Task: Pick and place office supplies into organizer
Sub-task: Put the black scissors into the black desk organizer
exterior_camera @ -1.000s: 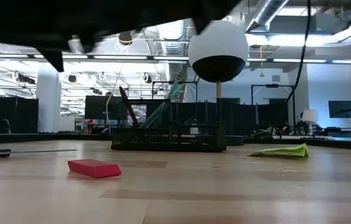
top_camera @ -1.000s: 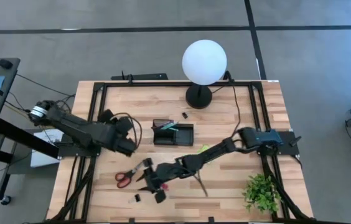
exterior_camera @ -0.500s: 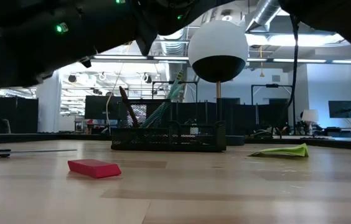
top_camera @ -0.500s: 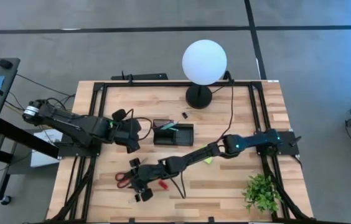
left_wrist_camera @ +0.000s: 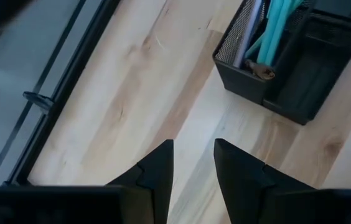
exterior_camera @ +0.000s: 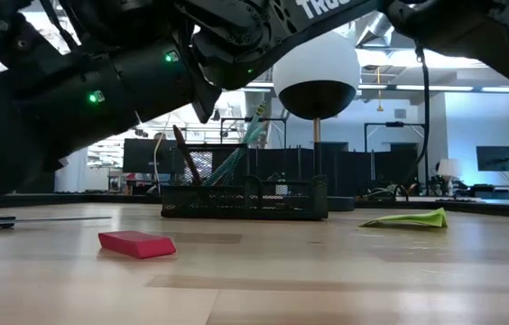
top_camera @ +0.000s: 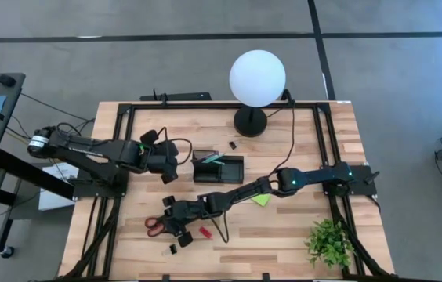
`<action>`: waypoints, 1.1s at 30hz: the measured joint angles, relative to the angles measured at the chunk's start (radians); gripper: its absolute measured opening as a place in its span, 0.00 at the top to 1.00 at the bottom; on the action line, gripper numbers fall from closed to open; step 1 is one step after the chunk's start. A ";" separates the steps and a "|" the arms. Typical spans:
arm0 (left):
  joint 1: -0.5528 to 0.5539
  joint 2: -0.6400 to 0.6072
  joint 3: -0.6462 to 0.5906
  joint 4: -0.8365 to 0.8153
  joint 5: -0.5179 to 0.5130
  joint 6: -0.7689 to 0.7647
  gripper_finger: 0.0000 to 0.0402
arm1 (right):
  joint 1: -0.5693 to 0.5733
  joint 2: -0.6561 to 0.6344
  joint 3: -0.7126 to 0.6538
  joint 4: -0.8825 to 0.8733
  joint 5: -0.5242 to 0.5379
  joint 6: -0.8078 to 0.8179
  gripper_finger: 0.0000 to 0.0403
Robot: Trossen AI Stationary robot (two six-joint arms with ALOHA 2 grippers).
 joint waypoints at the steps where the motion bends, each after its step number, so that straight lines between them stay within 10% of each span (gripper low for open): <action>1: 0.003 0.000 0.000 0.000 0.003 0.001 0.72 | 0.000 0.002 0.002 0.000 -0.009 -0.010 0.60; 33: -0.006 0.000 0.001 -0.124 0.079 -0.106 0.72 | -0.011 -0.150 0.003 -0.849 0.008 0.319 0.93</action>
